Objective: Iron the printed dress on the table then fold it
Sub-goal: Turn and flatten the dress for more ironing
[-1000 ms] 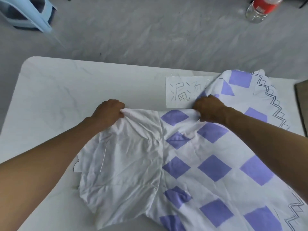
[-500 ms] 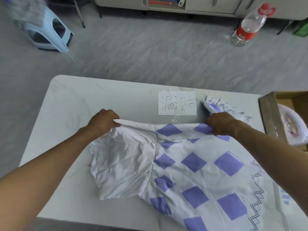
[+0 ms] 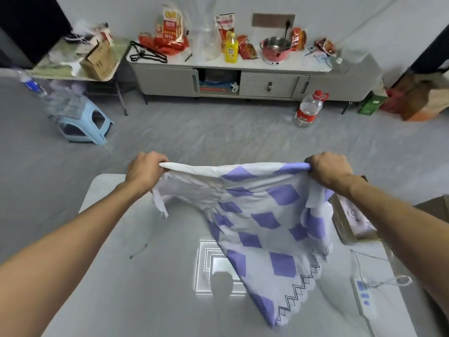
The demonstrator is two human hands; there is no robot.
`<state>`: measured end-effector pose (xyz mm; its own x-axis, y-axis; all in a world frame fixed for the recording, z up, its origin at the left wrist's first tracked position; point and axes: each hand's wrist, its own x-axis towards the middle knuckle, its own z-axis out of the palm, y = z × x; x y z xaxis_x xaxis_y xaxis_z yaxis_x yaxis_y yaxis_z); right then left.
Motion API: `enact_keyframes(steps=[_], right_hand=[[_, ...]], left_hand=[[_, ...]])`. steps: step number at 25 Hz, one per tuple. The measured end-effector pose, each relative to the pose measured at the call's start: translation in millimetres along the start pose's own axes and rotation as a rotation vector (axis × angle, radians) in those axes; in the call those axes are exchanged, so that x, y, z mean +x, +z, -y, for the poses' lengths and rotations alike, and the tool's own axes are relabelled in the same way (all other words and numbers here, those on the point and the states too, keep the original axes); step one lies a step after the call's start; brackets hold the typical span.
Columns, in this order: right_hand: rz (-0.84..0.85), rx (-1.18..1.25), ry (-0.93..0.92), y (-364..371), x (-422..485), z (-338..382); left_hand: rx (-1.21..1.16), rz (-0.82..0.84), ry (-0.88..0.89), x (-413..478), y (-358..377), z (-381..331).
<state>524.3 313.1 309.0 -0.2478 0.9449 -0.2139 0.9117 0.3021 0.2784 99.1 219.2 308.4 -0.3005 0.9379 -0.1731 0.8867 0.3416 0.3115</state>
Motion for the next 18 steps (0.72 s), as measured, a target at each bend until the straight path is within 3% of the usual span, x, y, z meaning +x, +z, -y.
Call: enact_keyframes(steps=[6, 10, 13, 18], right_hand=[[-0.223, 0.047, -0.052, -61, -42, -19], [-0.208, 0.024, -0.167, -60, -75, 0], [-0.050, -0.037, -0.310, -17, -108, 34], [0.166, -0.090, -0.515, 92, -154, 107]], left_hand=[[0.010, -0.197, 0.128, -30, -52, -4], [0.142, -0.339, 0.356, -58, -44, 16], [0.253, -0.253, 0.439, -91, 1, 51], [0.431, 0.037, 0.547, -153, 107, 98]])
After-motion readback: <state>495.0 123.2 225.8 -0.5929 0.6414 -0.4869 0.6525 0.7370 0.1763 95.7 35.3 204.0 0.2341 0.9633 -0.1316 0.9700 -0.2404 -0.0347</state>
